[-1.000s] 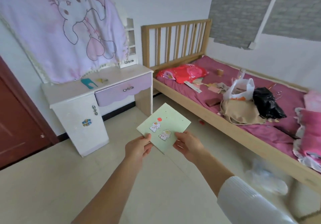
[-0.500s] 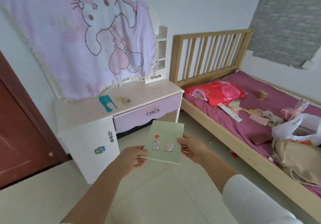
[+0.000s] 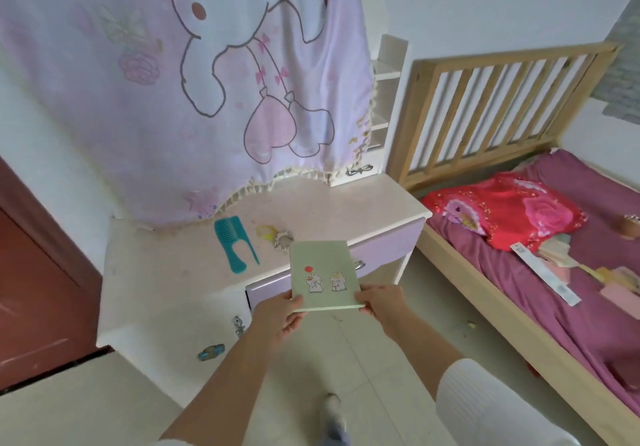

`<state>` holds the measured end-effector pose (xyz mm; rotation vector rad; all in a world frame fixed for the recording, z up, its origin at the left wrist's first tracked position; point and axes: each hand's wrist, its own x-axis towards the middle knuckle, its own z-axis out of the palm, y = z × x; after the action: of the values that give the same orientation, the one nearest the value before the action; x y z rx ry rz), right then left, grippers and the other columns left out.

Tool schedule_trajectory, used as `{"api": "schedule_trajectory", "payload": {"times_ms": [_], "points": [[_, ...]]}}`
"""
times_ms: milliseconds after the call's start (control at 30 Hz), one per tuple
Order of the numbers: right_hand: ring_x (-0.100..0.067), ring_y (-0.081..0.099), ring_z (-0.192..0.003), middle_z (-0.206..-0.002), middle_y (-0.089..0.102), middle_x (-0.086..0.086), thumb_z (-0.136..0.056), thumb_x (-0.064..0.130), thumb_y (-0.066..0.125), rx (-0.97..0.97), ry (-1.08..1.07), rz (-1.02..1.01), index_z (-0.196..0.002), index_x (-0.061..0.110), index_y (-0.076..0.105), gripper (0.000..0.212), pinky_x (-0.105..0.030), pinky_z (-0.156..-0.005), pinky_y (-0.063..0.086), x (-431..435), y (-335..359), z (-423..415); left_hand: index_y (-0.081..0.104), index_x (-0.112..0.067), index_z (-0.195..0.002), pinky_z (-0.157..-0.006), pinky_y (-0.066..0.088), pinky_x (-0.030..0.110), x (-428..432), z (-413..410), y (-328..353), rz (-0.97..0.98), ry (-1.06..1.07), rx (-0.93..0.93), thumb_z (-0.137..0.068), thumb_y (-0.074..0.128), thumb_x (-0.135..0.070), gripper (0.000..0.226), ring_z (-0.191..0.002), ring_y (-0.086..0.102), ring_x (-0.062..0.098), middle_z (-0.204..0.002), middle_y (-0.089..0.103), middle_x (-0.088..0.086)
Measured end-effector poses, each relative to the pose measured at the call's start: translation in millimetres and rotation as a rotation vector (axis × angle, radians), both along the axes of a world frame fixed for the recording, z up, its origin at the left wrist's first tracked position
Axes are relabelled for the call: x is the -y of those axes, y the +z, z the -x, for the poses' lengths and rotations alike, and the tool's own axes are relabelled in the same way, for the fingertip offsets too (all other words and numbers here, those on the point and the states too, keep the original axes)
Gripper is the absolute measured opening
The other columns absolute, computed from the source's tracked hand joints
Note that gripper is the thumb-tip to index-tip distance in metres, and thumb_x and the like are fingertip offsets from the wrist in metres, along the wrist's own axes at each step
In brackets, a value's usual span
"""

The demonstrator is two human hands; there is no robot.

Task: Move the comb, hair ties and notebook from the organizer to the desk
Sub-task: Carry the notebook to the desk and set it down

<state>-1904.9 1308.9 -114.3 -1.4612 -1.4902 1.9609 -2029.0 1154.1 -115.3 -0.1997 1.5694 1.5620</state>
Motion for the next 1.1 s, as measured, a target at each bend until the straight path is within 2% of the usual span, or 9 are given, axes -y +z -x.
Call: {"api": "schedule_trajectory", "payload": {"times_ms": [167,300,400,533,600,733,833,1000,1100], "points": [[-0.017,0.064,-0.063,-0.088,0.071,-0.013,-0.075,-0.017,0.056,0.029,0.123,-0.001,-0.103,-0.003,0.07,0.035,-0.02,-0.049,0.05,-83.4,-16.4,79.4,0.07,-0.018,-0.095,-0.053,0.042,0.02,-70.7,74.2,-20.4,0.045,-0.004,-0.077,-0.08,0.066,-0.002,0.022,-0.051,0.046,0.012,-0.078,0.063,0.008],[-0.019,0.062,-0.068,-0.079,0.071,-0.008,-0.069,-0.019,0.057,0.142,0.249,-0.018,-0.102,0.001,0.072,0.042,-0.024,-0.06,0.051,-159.6,-22.8,134.1,0.074,-0.014,-0.091,-0.061,0.041,0.023,-137.8,121.4,-32.5,0.15,-0.015,-0.219,-0.075,0.07,-0.001,0.021,-0.055,0.049,0.015,-0.068,0.062,0.004],[-0.023,0.064,-0.08,-0.083,0.072,-0.003,-0.07,-0.019,0.058,0.202,0.331,-0.049,-0.109,0.002,0.07,0.046,-0.029,-0.077,0.054,-205.7,-32.8,167.8,0.077,-0.014,-0.074,-0.053,0.038,0.017,-178.8,146.2,-45.2,0.245,-0.059,-0.336,-0.073,0.073,-0.009,0.007,-0.053,0.05,0.01,-0.048,0.062,-0.006],[-0.019,0.058,-0.076,-0.096,0.071,-0.007,-0.07,-0.016,0.057,0.276,0.407,-0.08,-0.116,0.004,0.067,0.051,-0.022,-0.069,0.047,-242.6,-50.8,198.1,0.078,-0.021,-0.086,-0.04,0.031,0.005,-217.0,167.8,-63.3,0.405,-0.056,-0.386,-0.072,0.075,-0.022,0.014,-0.049,0.05,-0.005,-0.058,0.07,-0.005],[-0.019,0.06,-0.08,-0.092,0.071,-0.003,-0.07,-0.016,0.057,0.298,0.424,-0.096,-0.113,0.005,0.07,0.05,-0.025,-0.075,0.047,-254.1,-60.3,206.1,0.078,-0.021,-0.089,-0.044,0.036,0.01,-227.7,174.1,-70.2,0.419,-0.082,-0.371,-0.072,0.075,-0.022,0.017,-0.051,0.054,-0.002,-0.055,0.064,-0.016],[-0.023,0.06,-0.095,-0.11,0.069,-0.009,-0.073,-0.015,0.055,0.337,0.408,-0.102,-0.118,0.005,0.066,0.05,-0.036,-0.096,0.046,-268.0,-77.1,219.2,0.076,-0.018,-0.094,-0.05,0.045,0.013,-240.8,184.0,-83.3,0.449,-0.125,-0.373,-0.073,0.073,-0.016,0.021,-0.057,0.061,0.002,-0.066,0.07,-0.011],[-0.023,0.06,-0.093,-0.116,0.069,-0.011,-0.073,-0.013,0.056,0.371,0.451,-0.147,-0.118,0.005,0.066,0.049,-0.033,-0.09,0.045,-271.7,-85.5,223.6,0.075,-0.017,-0.097,-0.045,0.043,0.01,-247.0,184.0,-90.7,0.497,-0.136,-0.394,-0.074,0.07,-0.011,0.024,-0.058,0.062,0.002,-0.064,0.067,-0.014],[-0.022,0.063,-0.081,-0.08,0.069,-0.001,-0.07,-0.012,0.062,0.425,0.487,-0.218,-0.112,0.011,0.07,0.049,-0.024,-0.072,0.047,-266.6,-86.8,223.6,0.076,-0.028,-0.078,-0.057,0.049,0.026,-252.8,183.2,-91.1,0.548,-0.182,-0.433,-0.074,0.062,0.0,0.031,-0.061,0.061,0.016,-0.061,0.063,-0.009],[-0.022,0.063,-0.087,-0.094,0.071,-0.006,-0.073,-0.009,0.062,0.473,0.539,-0.294,-0.117,0.013,0.068,0.049,-0.024,-0.075,0.048,-262.9,-86.8,225.3,0.063,-0.03,-0.067,-0.052,0.04,0.024,-253.4,186.2,-91.4,0.565,-0.251,-0.448,-0.072,0.055,0.002,0.034,-0.058,0.053,0.017,-0.064,0.063,-0.002]]}}
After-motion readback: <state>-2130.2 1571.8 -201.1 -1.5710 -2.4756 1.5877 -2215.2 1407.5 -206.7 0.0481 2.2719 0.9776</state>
